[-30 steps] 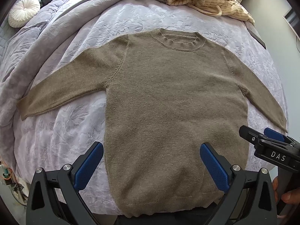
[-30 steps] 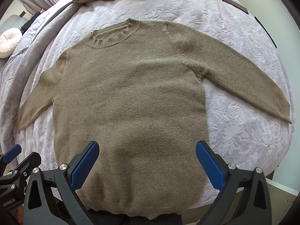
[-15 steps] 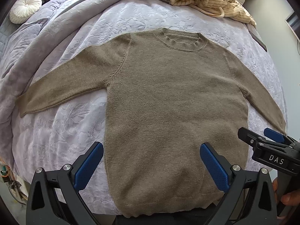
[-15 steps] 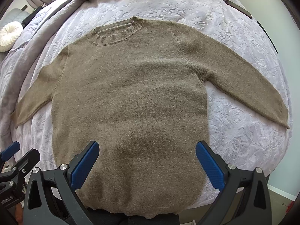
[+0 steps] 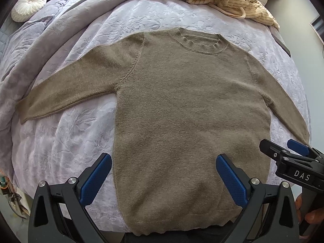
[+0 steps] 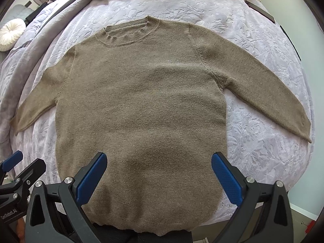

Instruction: Fold small clothes

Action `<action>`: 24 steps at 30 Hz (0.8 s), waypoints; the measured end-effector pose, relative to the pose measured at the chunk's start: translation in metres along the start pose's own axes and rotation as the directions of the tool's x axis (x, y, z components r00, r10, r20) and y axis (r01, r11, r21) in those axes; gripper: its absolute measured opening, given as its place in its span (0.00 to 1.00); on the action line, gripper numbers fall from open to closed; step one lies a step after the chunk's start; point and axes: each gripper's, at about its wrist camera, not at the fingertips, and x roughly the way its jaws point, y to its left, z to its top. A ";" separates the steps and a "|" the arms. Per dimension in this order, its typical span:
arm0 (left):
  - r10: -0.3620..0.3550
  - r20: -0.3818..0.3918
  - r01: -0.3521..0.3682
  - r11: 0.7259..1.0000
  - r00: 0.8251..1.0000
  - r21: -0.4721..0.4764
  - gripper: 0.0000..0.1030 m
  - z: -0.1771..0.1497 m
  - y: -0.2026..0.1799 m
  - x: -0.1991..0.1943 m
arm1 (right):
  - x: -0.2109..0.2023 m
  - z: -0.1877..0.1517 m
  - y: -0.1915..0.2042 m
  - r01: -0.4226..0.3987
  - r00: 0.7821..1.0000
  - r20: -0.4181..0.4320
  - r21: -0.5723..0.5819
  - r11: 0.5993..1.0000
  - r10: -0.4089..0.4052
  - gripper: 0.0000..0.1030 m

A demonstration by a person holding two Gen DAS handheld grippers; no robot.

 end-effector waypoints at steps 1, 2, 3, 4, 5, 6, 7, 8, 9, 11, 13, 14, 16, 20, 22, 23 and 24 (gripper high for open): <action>0.002 0.008 -0.002 1.000 1.000 -0.002 1.00 0.000 0.001 0.001 | 0.001 0.000 0.000 0.000 1.000 0.000 -0.001 1.000 0.000 1.00; -0.001 0.005 0.001 1.000 1.000 -0.006 1.00 0.000 0.003 0.003 | 0.001 -0.001 0.000 0.000 1.000 -0.001 -0.002 1.000 0.000 1.00; -0.001 0.003 0.001 1.000 1.000 -0.009 1.00 0.000 0.004 0.006 | 0.003 -0.001 -0.001 0.000 1.000 -0.004 -0.003 1.000 0.000 1.00; -0.001 -0.001 0.001 1.000 1.000 -0.013 1.00 -0.001 0.006 0.009 | 0.004 -0.002 -0.001 0.001 1.000 -0.006 -0.004 1.000 -0.001 1.00; -0.003 -0.003 0.003 1.000 1.000 -0.018 1.00 -0.001 0.008 0.012 | 0.007 -0.003 -0.001 0.003 1.000 -0.010 -0.005 1.000 -0.003 1.00; -0.004 -0.003 0.004 1.000 1.000 -0.024 1.00 -0.002 0.011 0.016 | 0.009 -0.004 -0.001 0.003 1.000 -0.014 -0.006 1.000 -0.003 1.00; -0.004 0.001 0.004 1.000 1.000 -0.030 1.00 -0.002 0.013 0.019 | 0.012 -0.005 0.000 0.000 1.000 -0.018 -0.006 1.000 -0.001 1.00; -0.003 -0.002 0.003 0.999 1.000 -0.038 1.00 -0.003 0.017 0.023 | 0.015 -0.007 0.000 -0.002 1.000 -0.020 -0.006 1.000 0.002 1.00; -0.010 -0.009 0.010 0.999 1.000 -0.046 1.00 -0.004 0.019 0.027 | 0.018 -0.008 0.001 -0.003 1.000 -0.022 -0.007 1.000 0.003 1.00; -0.004 -0.015 0.003 0.998 1.000 -0.059 1.00 -0.007 0.026 0.037 | 0.027 -0.011 0.003 -0.001 1.000 -0.028 -0.013 1.000 0.001 1.00; -0.008 -0.032 0.006 0.997 0.999 -0.078 1.00 -0.009 0.033 0.047 | 0.035 -0.015 0.007 0.001 0.999 -0.043 -0.016 1.000 -0.001 1.00; -0.012 -0.037 0.009 0.996 0.999 -0.089 1.00 -0.011 0.037 0.051 | 0.040 -0.017 0.009 -0.002 0.999 -0.051 -0.020 1.000 0.001 1.00; -0.013 -0.048 0.007 0.994 0.999 -0.109 1.00 -0.014 0.046 0.061 | 0.049 -0.020 0.015 -0.008 0.998 -0.058 -0.032 0.999 0.006 1.00; -0.009 -0.053 0.001 0.989 0.999 -0.151 1.00 -0.019 0.065 0.077 | 0.067 -0.023 0.026 -0.021 0.997 -0.074 -0.044 0.999 0.018 1.00; -0.024 -0.060 0.013 0.983 0.998 -0.181 1.00 -0.021 0.075 0.084 | 0.075 -0.025 0.032 -0.031 0.996 -0.081 -0.050 0.998 0.027 1.00; -0.041 -0.060 0.028 0.980 0.997 -0.196 1.00 -0.021 0.080 0.086 | 0.077 -0.025 0.035 -0.034 0.996 -0.083 -0.053 0.998 0.029 1.00; -0.051 -0.052 0.039 0.977 0.997 -0.210 1.00 -0.021 0.088 0.089 | 0.080 -0.026 0.039 -0.041 0.996 -0.083 -0.057 0.998 0.036 1.00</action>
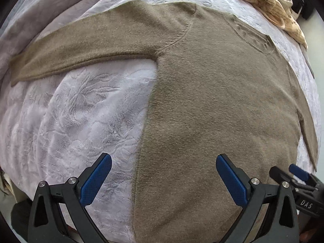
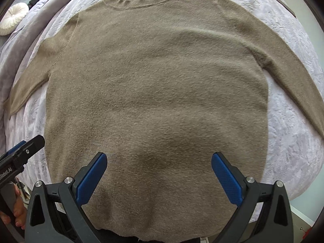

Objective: Fold small clothes
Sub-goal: 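Grasp a sweater sleeve cuff with the left tool and fold it across the body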

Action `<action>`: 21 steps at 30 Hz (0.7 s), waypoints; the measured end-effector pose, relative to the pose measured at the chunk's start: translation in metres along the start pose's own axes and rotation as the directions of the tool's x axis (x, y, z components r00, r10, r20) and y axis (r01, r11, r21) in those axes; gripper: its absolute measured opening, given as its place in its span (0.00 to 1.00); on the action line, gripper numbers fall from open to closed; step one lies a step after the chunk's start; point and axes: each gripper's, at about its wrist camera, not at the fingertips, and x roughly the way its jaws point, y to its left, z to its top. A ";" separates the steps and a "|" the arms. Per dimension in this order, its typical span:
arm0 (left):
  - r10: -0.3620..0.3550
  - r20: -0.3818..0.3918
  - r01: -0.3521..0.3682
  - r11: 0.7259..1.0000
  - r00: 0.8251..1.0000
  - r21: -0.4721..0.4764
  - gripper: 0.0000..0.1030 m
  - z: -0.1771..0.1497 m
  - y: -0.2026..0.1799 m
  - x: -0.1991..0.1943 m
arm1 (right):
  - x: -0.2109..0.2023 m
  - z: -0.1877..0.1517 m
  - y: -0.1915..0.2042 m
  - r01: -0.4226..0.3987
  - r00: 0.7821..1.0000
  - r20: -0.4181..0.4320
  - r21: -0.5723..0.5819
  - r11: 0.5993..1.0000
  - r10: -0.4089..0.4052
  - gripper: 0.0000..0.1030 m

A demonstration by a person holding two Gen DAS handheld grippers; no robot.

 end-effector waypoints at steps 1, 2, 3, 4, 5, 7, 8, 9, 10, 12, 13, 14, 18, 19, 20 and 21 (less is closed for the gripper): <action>-0.009 0.001 0.009 1.000 1.000 -0.015 1.00 0.001 0.007 0.001 | 0.002 0.000 0.003 -0.007 1.000 0.000 -0.006 1.000 0.007 1.00; -0.024 0.006 0.024 0.999 1.000 -0.033 1.00 0.003 0.014 0.002 | 0.004 0.000 0.007 -0.011 1.000 -0.002 -0.013 1.000 0.011 1.00; -0.042 0.018 0.042 0.997 0.999 -0.057 1.00 0.006 0.024 0.002 | 0.006 0.000 0.011 -0.014 1.000 -0.002 -0.022 1.000 0.014 1.00; -0.052 0.031 0.054 0.995 0.998 -0.080 1.00 0.010 0.034 0.003 | 0.008 0.000 0.016 -0.016 1.000 0.000 -0.031 0.999 0.016 1.00; -0.058 0.050 0.064 0.992 0.997 -0.107 1.00 0.014 0.047 0.004 | 0.009 0.000 0.020 -0.017 1.000 0.004 -0.039 0.999 0.017 1.00; -0.061 0.073 0.072 0.984 0.995 -0.164 1.00 0.022 0.071 0.007 | 0.014 0.000 0.028 -0.016 1.000 0.011 -0.058 0.998 0.017 1.00; -0.069 0.089 0.085 0.978 0.994 -0.192 1.00 0.027 0.084 0.010 | 0.016 0.000 0.032 -0.017 1.000 0.014 -0.065 0.998 0.018 1.00; -0.070 0.110 0.094 0.969 0.991 -0.228 1.00 0.032 0.103 0.012 | 0.019 -0.001 0.036 -0.018 1.000 0.015 -0.072 0.997 0.019 1.00; -0.073 0.133 0.106 0.959 0.988 -0.263 1.00 0.036 0.119 0.014 | 0.022 -0.001 0.039 -0.020 1.000 0.017 -0.077 0.997 0.022 1.00; -0.081 0.187 0.140 0.936 0.979 -0.324 1.00 0.045 0.151 0.017 | 0.026 -0.001 0.047 -0.027 0.999 0.024 -0.088 0.996 0.029 1.00; -0.090 0.215 0.164 0.921 0.972 -0.354 1.00 0.050 0.167 0.020 | 0.028 -0.002 0.051 -0.026 0.999 0.030 -0.096 0.995 0.029 1.00; -0.098 0.242 0.188 0.904 0.965 -0.383 1.00 0.054 0.183 0.022 | 0.030 -0.001 0.057 -0.024 0.999 0.038 -0.104 0.994 0.028 1.00; -0.132 0.331 0.284 0.838 0.934 -0.467 1.00 0.074 0.240 0.034 | 0.032 -0.003 0.076 -0.025 0.997 0.071 -0.144 0.989 0.035 1.00; -0.138 0.348 0.303 0.824 0.927 -0.479 1.00 0.079 0.251 0.036 | 0.033 -0.003 0.080 -0.028 0.997 0.074 -0.152 0.988 0.039 1.00; -0.140 0.358 0.313 0.815 0.923 -0.488 1.00 0.082 0.256 0.037 | 0.033 -0.005 0.084 -0.032 0.996 0.074 -0.157 0.987 0.044 1.00; -0.137 0.370 0.319 0.810 0.919 -0.492 1.00 0.087 0.261 0.038 | 0.034 -0.004 0.088 -0.036 0.996 0.075 -0.161 0.986 0.049 1.00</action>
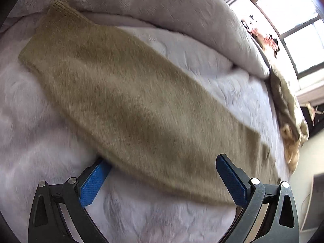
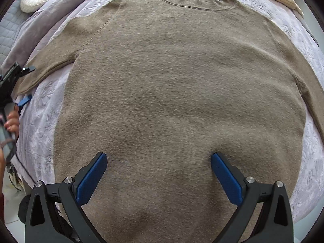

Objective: Fold small clothes
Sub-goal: 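Grasp a sweater sleeve cuff with the left tool and fold it across the body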

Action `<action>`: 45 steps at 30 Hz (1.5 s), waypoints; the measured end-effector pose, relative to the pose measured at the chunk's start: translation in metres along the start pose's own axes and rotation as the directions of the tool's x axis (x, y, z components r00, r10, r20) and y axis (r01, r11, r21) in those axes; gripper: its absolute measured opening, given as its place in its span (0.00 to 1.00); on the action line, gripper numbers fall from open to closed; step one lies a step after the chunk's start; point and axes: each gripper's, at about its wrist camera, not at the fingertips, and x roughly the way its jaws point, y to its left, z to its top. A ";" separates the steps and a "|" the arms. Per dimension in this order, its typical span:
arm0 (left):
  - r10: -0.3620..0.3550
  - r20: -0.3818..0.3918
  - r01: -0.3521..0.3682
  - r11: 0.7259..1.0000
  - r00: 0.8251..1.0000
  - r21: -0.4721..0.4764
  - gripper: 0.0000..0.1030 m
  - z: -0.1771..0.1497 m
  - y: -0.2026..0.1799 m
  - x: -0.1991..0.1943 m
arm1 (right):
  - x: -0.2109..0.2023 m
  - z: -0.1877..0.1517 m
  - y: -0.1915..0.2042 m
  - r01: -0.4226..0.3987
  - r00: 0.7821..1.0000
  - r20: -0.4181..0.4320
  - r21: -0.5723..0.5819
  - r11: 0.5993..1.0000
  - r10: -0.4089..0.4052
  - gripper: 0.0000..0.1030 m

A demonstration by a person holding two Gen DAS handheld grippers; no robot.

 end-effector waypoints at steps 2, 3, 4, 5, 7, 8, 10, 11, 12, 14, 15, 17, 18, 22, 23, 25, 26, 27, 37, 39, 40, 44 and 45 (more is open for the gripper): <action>0.004 0.025 -0.004 1.000 1.000 0.000 1.00 0.013 0.002 -0.002 | 0.001 0.002 0.009 -0.011 1.000 0.003 -0.004 1.000 0.011 1.00; -0.006 0.042 0.006 1.000 0.999 -0.003 1.00 0.019 -0.001 -0.004 | 0.001 0.003 0.013 -0.018 1.000 0.005 -0.005 1.000 0.018 1.00; -0.018 0.062 0.018 1.000 0.998 -0.006 1.00 0.023 -0.003 -0.006 | 0.002 0.007 0.018 -0.024 1.000 0.004 -0.007 1.000 0.024 1.00; -0.027 0.082 0.027 1.000 0.996 -0.010 1.00 0.028 -0.007 -0.006 | 0.000 0.008 0.019 -0.031 1.000 0.003 -0.008 0.999 0.031 1.00; -0.032 0.132 0.036 0.999 0.991 -0.025 0.96 0.033 -0.005 -0.015 | 0.000 0.008 0.024 -0.043 0.999 0.006 -0.010 0.999 0.043 1.00; -0.019 0.145 0.023 0.999 0.989 -0.032 0.80 0.034 -0.005 -0.017 | 0.001 0.009 0.027 -0.048 0.999 0.005 -0.012 0.999 0.048 1.00; -0.003 0.139 0.007 1.000 0.990 -0.025 0.38 0.035 -0.006 -0.014 | 0.000 0.007 0.039 -0.054 0.999 0.004 -0.014 0.998 0.054 1.00; 0.007 0.122 -0.006 1.000 0.992 -0.015 0.13 0.035 -0.007 -0.009 | 0.000 0.007 0.043 -0.061 0.998 0.004 -0.016 0.998 0.061 1.00; 0.023 0.118 -0.022 1.000 0.993 -0.005 0.08 0.035 -0.007 -0.007 | 0.000 0.007 0.045 -0.066 0.998 0.004 -0.017 0.998 0.066 1.00; 0.048 0.138 -0.052 0.998 0.989 0.021 0.08 0.032 -0.012 -0.008 | 0.000 0.007 0.046 -0.078 0.997 0.006 -0.018 0.997 0.078 1.00; 0.056 0.153 -0.063 0.997 0.987 0.041 0.08 0.030 -0.018 -0.010 | -0.001 0.007 0.043 -0.087 0.996 0.007 -0.017 0.996 0.087 1.00; 0.044 0.191 -0.062 0.994 0.980 0.088 0.08 0.025 -0.034 -0.021 | -0.003 0.007 0.024 -0.103 0.995 0.013 -0.011 0.995 0.103 1.00; 0.021 0.208 -0.047 0.992 0.978 0.121 0.08 0.021 -0.044 -0.029 | -0.005 0.005 0.019 -0.109 0.994 0.017 -0.005 0.994 0.109 1.00; -0.066 0.240 -0.004 0.961 0.969 0.278 0.08 0.002 -0.107 -0.050 | -0.010 -0.001 0.001 -0.126 0.992 0.030 0.023 0.992 0.125 1.00; -0.094 0.235 0.014 0.947 0.967 0.321 0.08 -0.005 -0.125 -0.053 | -0.010 0.000 -0.004 -0.130 0.991 0.032 0.033 0.991 0.129 1.00; -0.152 0.216 0.050 0.908 0.964 0.415 0.08 -0.023 -0.167 -0.056 | -0.014 0.000 -0.016 -0.136 0.990 0.043 0.052 0.989 0.134 1.00; -0.178 0.199 0.068 0.885 0.964 0.461 0.08 -0.034 -0.189 -0.055 | -0.015 0.001 -0.020 -0.139 0.990 0.049 0.062 0.988 0.136 1.00; -0.198 0.184 0.082 0.864 0.963 0.498 0.08 -0.044 -0.208 -0.055 | -0.017 0.000 -0.028 -0.140 0.989 0.057 0.073 0.987 0.136 1.00; -0.183 -0.083 0.186 0.673 0.980 0.716 0.08 -0.179 -0.344 0.033 | -0.026 -0.010 -0.116 -0.133 0.988 0.103 0.219 0.967 0.113 1.00; -0.125 -0.109 0.165 0.654 0.986 0.739 0.08 -0.202 -0.348 0.055 | -0.024 -0.013 -0.133 -0.128 0.989 0.100 0.247 0.960 0.106 1.00; -0.090 -0.115 0.146 0.644 0.989 0.751 0.08 -0.210 -0.350 0.065 | -0.022 -0.014 -0.140 -0.124 0.990 0.098 0.257 0.958 0.102 1.00; -0.002 -0.085 0.068 0.606 0.996 0.792 0.09 -0.232 -0.349 0.080 | -0.019 -0.012 -0.155 -0.125 0.990 0.100 0.274 0.954 0.101 1.00; 0.000 -0.077 0.061 0.606 0.997 0.793 0.11 -0.233 -0.348 0.077 | -0.020 -0.011 -0.156 -0.125 0.990 0.101 0.271 0.954 0.101 1.00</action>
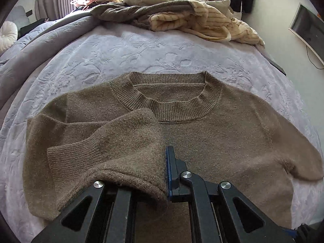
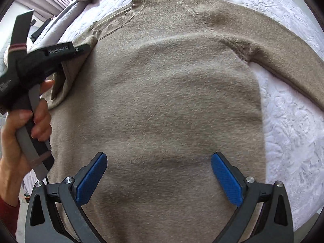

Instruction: Fold small clothes

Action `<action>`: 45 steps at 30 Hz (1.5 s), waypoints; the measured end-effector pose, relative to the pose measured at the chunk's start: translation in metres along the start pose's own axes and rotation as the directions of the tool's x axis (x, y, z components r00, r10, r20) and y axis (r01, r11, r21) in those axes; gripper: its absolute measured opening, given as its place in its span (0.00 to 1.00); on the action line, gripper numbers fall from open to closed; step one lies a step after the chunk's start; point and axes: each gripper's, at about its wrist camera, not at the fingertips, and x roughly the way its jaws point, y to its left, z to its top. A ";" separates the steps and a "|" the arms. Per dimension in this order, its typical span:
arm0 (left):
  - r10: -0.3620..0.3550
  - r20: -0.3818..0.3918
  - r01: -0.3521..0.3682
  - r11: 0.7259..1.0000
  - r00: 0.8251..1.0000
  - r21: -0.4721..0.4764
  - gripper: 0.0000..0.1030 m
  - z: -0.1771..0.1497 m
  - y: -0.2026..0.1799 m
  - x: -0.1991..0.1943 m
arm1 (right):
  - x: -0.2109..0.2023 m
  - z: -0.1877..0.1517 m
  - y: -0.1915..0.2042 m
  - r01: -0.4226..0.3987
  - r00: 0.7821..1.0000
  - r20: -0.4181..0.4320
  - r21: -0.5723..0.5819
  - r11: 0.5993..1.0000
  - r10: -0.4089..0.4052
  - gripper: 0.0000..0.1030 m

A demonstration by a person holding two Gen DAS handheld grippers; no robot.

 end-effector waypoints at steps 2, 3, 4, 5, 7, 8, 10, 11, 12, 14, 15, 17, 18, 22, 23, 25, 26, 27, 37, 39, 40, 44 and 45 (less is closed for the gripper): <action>0.012 -0.003 -0.012 1.000 1.000 -0.011 0.89 0.000 0.004 -0.010 | -0.001 0.004 0.001 0.004 1.000 0.008 -0.010 1.000 -0.004 1.00; 0.034 0.023 -0.034 0.999 0.999 -0.021 0.99 -0.001 0.008 -0.020 | -0.003 0.007 0.001 0.006 1.000 0.014 -0.016 1.000 -0.006 1.00; 0.059 0.067 -0.058 0.998 0.996 -0.018 0.99 -0.003 0.013 -0.035 | -0.005 0.010 0.002 0.009 1.000 0.023 -0.023 1.000 -0.008 1.00; 0.072 0.079 -0.071 0.997 0.994 -0.005 0.99 -0.003 0.018 -0.047 | -0.007 0.014 0.003 0.012 0.999 0.033 -0.034 0.999 -0.011 1.00; 0.120 0.088 -0.121 0.993 0.989 0.001 0.99 -0.010 0.033 -0.067 | -0.011 0.022 0.009 0.026 0.998 0.062 -0.076 0.997 -0.021 1.00; 0.133 0.089 -0.133 0.991 0.987 -0.006 0.99 -0.015 0.044 -0.075 | -0.013 0.027 0.015 0.037 0.996 0.080 -0.111 0.993 -0.028 1.00; 0.179 0.074 -0.177 0.984 0.981 -0.035 0.99 -0.028 0.071 -0.088 | -0.014 0.038 0.031 0.055 0.993 0.112 -0.189 0.981 -0.035 1.00; 0.222 0.061 -0.219 0.974 0.973 -0.053 0.99 -0.037 0.087 -0.094 | -0.015 0.043 0.041 0.065 0.991 0.128 -0.230 0.971 -0.036 1.00; 0.266 0.044 -0.263 0.963 0.963 -0.065 0.99 -0.043 0.102 -0.095 | -0.016 0.049 0.057 0.081 0.987 0.154 -0.291 0.953 -0.036 1.00; 0.325 -0.011 -0.324 0.943 0.946 -0.081 0.99 -0.060 0.130 -0.096 | -0.013 0.059 0.086 0.115 0.979 0.202 -0.398 0.910 -0.036 1.00; 0.352 -0.052 -0.356 0.930 0.934 -0.091 0.99 -0.068 0.146 -0.093 | -0.010 0.064 0.105 0.140 0.973 0.230 -0.463 0.875 -0.034 1.00; 0.381 -0.111 -0.392 0.914 0.918 -0.102 0.99 -0.083 0.166 -0.087 | 0.004 0.071 0.144 0.203 0.960 0.278 -0.579 0.789 -0.043 0.99; 0.389 -0.132 -0.403 0.910 0.912 -0.098 0.99 -0.089 0.173 -0.083 | 0.013 0.073 0.160 0.231 0.955 0.292 -0.625 0.746 -0.051 0.98; 0.415 -0.130 -0.427 0.900 0.900 -0.083 0.99 -0.094 0.183 -0.069 | 0.055 0.071 0.212 0.366 0.924 0.367 -0.763 0.533 -0.109 0.88; 0.424 -0.127 -0.436 0.896 0.897 -0.087 0.99 -0.093 0.184 -0.066 | 0.070 0.070 0.222 0.415 0.907 0.399 -0.779 0.471 -0.139 0.81; 0.438 -0.118 -0.450 0.886 0.891 -0.110 0.99 -0.091 0.187 -0.062 | 0.085 0.071 0.230 0.457 0.889 0.426 -0.791 0.407 -0.168 0.20; 0.440 -0.112 -0.452 0.883 0.891 -0.125 0.99 -0.088 0.188 -0.061 | 0.087 0.079 0.231 0.443 0.896 0.410 -0.789 0.427 -0.172 0.06; 0.438 -0.108 -0.450 0.882 0.892 -0.141 0.99 -0.089 0.190 -0.061 | 0.075 0.089 0.225 0.406 0.909 0.394 -0.762 0.504 -0.136 0.06; 0.462 -0.089 -0.469 0.877 0.882 -0.100 0.99 -0.087 0.184 -0.055 | 0.035 0.156 0.031 -0.207 0.948 0.253 0.029 0.978 0.193 0.10; 0.452 -0.104 -0.461 0.883 0.886 -0.088 0.99 -0.087 0.185 -0.059 | 0.051 0.152 0.003 -0.295 0.943 0.203 0.153 0.943 0.263 0.14; 0.443 -0.115 -0.453 0.888 0.889 -0.082 0.99 -0.087 0.186 -0.063 | 0.056 0.150 -0.009 -0.353 0.928 0.199 0.204 0.913 0.314 0.14; 0.350 -0.110 -0.362 0.924 0.930 -0.125 0.99 -0.081 0.197 -0.091 | 0.054 0.140 -0.033 -0.472 0.878 0.245 0.309 0.826 0.410 0.32; 0.313 -0.100 -0.325 0.934 0.945 -0.149 0.99 -0.075 0.201 -0.096 | 0.053 0.139 -0.035 -0.489 0.869 0.253 0.314 0.814 0.424 0.37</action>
